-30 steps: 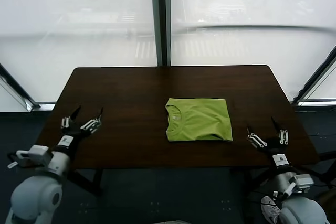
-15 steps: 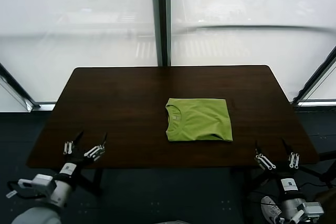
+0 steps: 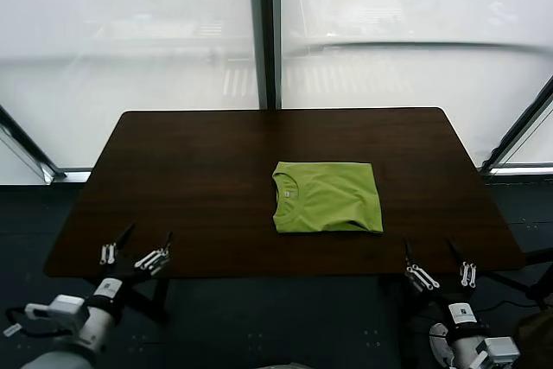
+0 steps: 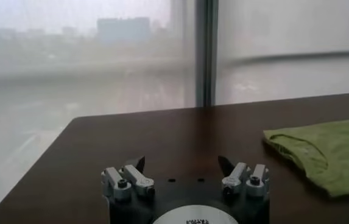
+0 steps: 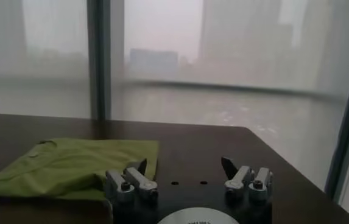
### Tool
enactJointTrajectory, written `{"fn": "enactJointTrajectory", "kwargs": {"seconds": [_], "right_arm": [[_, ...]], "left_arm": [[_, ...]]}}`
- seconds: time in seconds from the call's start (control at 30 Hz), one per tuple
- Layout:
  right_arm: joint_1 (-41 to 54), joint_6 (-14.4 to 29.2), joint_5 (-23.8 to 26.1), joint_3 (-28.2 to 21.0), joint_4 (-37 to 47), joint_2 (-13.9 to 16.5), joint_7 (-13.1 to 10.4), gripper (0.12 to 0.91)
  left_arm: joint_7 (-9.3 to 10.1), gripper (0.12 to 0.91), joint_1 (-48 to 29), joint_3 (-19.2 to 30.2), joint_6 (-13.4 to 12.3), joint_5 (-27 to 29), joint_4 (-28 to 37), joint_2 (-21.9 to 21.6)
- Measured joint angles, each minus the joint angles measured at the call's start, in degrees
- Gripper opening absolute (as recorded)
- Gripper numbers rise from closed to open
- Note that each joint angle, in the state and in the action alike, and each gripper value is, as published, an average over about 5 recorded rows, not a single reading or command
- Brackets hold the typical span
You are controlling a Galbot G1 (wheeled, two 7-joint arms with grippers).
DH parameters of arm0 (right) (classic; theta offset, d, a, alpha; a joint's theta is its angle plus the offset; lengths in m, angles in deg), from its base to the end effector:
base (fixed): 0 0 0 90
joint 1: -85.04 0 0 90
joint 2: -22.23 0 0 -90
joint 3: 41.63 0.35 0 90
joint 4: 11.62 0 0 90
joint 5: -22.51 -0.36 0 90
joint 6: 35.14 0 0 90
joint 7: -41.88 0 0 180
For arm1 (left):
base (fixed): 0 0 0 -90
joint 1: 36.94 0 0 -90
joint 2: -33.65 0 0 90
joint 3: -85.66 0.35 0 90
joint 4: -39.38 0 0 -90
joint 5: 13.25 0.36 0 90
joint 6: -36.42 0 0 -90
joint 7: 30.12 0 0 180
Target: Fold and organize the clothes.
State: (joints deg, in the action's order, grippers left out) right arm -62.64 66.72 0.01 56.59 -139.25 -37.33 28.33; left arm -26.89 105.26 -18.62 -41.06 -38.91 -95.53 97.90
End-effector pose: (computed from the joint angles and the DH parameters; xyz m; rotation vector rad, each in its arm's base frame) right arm 0.0735 -0.1011 -0.2874 0.0021 -3.0009 0.1021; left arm 0.1048 0.0983 -0.2314 -0.1311 -2.8169 -0.0834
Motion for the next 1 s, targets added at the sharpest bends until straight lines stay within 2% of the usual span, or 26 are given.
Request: {"fn": "enactJointTrajectory", "kwargs": {"seconds": [0.23,0.47,1.0], "right_arm": [[0.02,-0.34,0.34,-1.06,-0.12,-0.22,0.01,0.907],[-0.11,-1.66,0.44,-1.77,-0.30,-0.29,-0.21,0.907],[-0.87,-4.20,1.30,-2.96,-0.88,-0.72,-1.62,0.907]], "left_arm": [[-1.20,0.907,1.53,-0.93,-0.63,-0.02,0.38,0.14],[-1.31,0.907,3.35,-1.69,-0.80,-0.02,0.13,0.55],[-1.46,0.907,3.76,-2.19,1.46,-0.15,-0.54,0.47]]}}
